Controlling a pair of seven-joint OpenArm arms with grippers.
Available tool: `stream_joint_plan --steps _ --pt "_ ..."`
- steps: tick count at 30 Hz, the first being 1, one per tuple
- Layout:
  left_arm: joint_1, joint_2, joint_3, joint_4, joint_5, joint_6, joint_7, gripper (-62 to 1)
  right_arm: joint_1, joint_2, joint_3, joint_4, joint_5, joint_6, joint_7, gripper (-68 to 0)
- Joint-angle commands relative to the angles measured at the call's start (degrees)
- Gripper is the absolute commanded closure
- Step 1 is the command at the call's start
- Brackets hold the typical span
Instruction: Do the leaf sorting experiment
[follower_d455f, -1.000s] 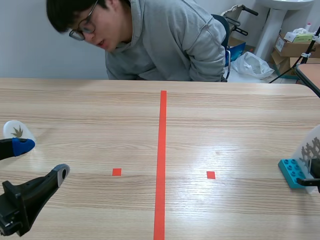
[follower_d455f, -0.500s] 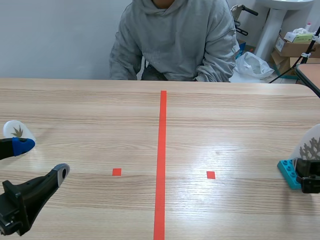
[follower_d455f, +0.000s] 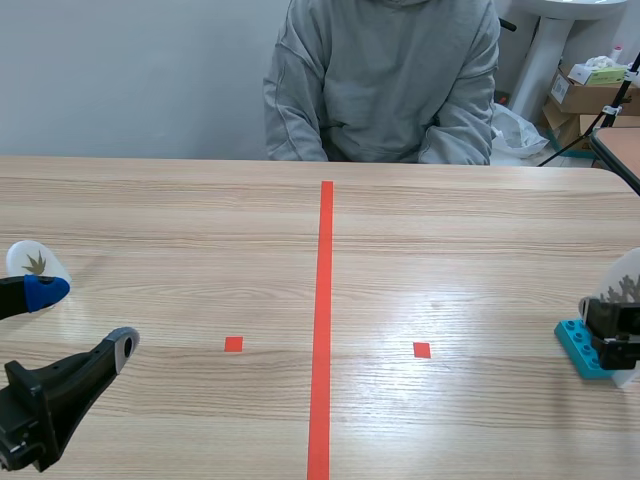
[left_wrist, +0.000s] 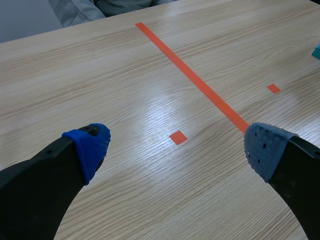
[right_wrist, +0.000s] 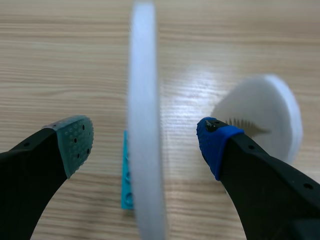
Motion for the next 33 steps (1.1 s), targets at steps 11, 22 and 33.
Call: stream_joint_plan --steps 11,22,33 --pt "-0.15 0.13 -0.37 0.87 -0.61 0.09 -0.57 -57.2 -0.61 5.35 0.85 12.33 1.92 9.94 -3.45 -42.9" --pt "-0.15 0.13 -0.37 0.81 -0.61 0.09 -0.42 -57.2 -2.47 7.26 1.68 24.02 3.17 20.83 -8.11 -43.4" --pt "-0.15 0.13 -0.37 0.81 -0.61 0.09 -0.42 -57.2 -2.49 9.77 0.07 30.97 3.19 20.83 -14.51 -45.6"
